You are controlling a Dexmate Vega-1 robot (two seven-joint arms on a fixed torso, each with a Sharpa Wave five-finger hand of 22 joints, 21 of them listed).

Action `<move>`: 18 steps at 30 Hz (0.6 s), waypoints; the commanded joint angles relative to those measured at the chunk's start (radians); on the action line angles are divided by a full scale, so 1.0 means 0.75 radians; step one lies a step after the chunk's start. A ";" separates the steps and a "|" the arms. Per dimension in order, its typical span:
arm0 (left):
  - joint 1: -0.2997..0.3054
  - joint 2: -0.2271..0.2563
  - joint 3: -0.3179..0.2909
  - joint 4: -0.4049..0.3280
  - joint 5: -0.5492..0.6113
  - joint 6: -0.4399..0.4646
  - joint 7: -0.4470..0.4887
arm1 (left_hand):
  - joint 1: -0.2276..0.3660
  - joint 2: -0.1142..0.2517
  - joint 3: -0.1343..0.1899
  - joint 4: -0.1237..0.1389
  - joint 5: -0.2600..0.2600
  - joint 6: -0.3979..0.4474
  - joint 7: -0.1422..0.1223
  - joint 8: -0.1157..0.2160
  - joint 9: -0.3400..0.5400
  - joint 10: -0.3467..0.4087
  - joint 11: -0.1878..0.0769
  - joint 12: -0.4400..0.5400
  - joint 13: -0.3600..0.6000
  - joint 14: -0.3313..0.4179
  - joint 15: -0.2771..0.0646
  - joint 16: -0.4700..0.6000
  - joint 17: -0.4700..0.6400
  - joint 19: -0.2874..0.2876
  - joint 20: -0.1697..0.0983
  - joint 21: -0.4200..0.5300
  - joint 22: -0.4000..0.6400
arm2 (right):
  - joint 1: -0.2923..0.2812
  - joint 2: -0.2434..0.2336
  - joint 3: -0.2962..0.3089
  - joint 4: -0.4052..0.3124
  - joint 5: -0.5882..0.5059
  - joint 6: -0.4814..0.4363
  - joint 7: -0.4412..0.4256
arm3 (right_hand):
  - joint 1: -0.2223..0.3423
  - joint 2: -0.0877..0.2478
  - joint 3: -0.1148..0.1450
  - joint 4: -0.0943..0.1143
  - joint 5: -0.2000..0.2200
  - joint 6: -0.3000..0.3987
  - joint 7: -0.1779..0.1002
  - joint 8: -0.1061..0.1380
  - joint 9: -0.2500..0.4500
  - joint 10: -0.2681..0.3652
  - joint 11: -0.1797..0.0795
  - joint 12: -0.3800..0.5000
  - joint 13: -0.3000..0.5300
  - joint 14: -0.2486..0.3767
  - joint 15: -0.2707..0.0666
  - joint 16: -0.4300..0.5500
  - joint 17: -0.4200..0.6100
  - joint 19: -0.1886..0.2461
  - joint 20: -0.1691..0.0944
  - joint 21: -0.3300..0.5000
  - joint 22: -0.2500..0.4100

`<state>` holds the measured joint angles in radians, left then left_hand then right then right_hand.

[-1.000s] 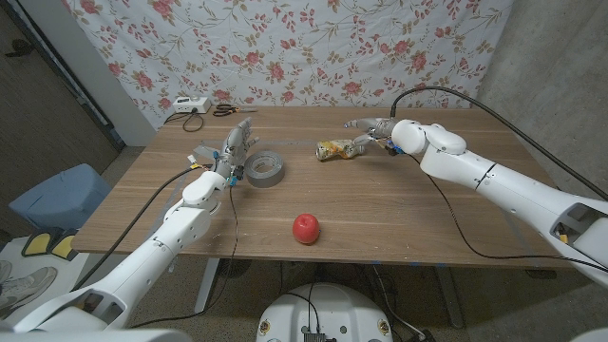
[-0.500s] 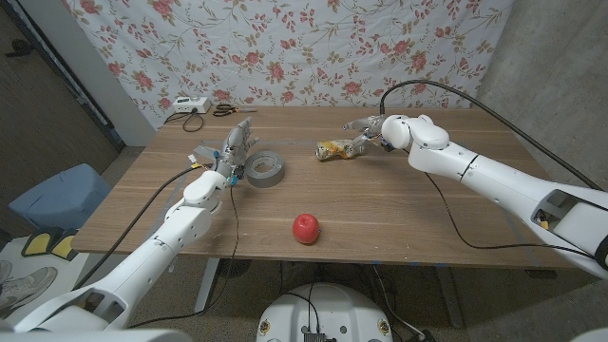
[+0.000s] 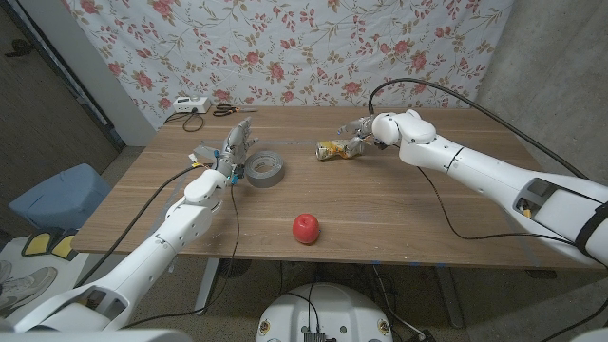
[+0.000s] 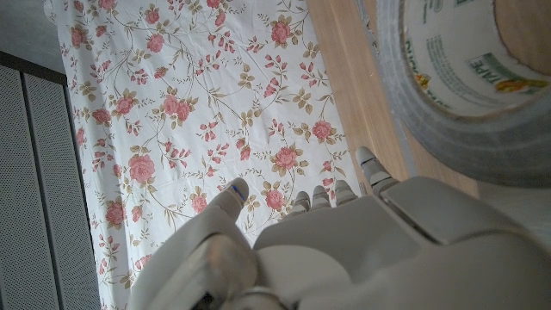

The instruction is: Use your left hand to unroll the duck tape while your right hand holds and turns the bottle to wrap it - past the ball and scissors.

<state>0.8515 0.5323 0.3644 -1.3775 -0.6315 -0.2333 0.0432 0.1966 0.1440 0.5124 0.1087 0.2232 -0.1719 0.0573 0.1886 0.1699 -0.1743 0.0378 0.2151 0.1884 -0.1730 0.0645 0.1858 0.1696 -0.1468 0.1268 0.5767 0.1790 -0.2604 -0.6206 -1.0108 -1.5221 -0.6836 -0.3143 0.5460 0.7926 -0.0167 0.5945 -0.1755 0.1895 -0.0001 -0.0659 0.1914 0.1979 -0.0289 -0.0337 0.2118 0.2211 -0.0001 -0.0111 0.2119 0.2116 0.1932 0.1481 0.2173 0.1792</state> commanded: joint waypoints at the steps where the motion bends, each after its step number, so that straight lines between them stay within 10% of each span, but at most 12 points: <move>1: -0.031 -0.010 0.009 0.027 0.008 0.027 0.010 | 0.000 -0.014 0.000 -0.002 0.010 0.000 0.001 -0.005 0.004 -0.004 0.005 0.004 0.003 -0.030 0.005 0.003 0.007 0.003 0.009 -0.005 0.004 | 0.121 0.135 -0.101 0.246 -0.023 0.071 0.058 | 0.014 -0.007 0.015 -0.001 0.008 0.019 0.005 0.010 0.004 0.007 -0.006 0.011 0.003 0.012 -0.006 0.008 0.005 0.017 -0.016 0.009 0.005; 14: -0.091 -0.037 0.033 0.087 0.021 0.039 -0.005 | -0.001 -0.015 -0.001 -0.003 0.010 -0.002 0.003 -0.007 0.004 -0.004 0.003 0.002 0.003 -0.031 0.005 0.001 0.007 0.004 0.009 -0.009 0.004 | 0.162 0.181 -0.153 0.364 -0.023 0.118 0.066 | 0.091 -0.009 0.052 0.008 0.021 0.160 0.003 0.049 0.002 0.140 -0.023 0.063 0.000 0.212 -0.068 0.063 0.012 0.200 -0.089 0.064 0.008; 18: -0.109 -0.048 0.040 0.108 0.023 0.039 -0.015 | -0.001 -0.015 -0.001 -0.004 0.010 -0.003 0.003 -0.007 0.004 -0.005 0.004 0.001 0.003 -0.032 0.005 0.001 0.007 0.005 0.009 -0.010 0.005 | 0.165 0.183 -0.154 0.384 -0.001 0.137 0.070 | 0.071 0.056 0.045 0.048 0.024 0.263 -0.027 0.076 0.002 0.198 -0.043 0.081 -0.002 0.276 -0.103 0.093 0.031 0.220 -0.090 0.065 0.010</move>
<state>0.8031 0.5131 0.3812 -1.3322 -0.6201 -0.2089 0.0449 0.1966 0.1440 0.5125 0.1088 0.2231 -0.1719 0.0574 0.1846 0.1699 -0.1743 0.0378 0.2151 0.1884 -0.1730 0.0645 0.1858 0.1696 -0.1413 0.1323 0.5692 0.1790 -0.1546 -0.5040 -1.1047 -1.2968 -0.7035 -0.2451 0.5863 0.8528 -0.0216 0.6249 -0.1655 0.1974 0.1405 -0.0696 0.2315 0.1977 0.0886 -0.0578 0.2594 0.2183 0.1779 -0.0378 0.2643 0.2234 0.3418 0.0845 0.2594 0.1842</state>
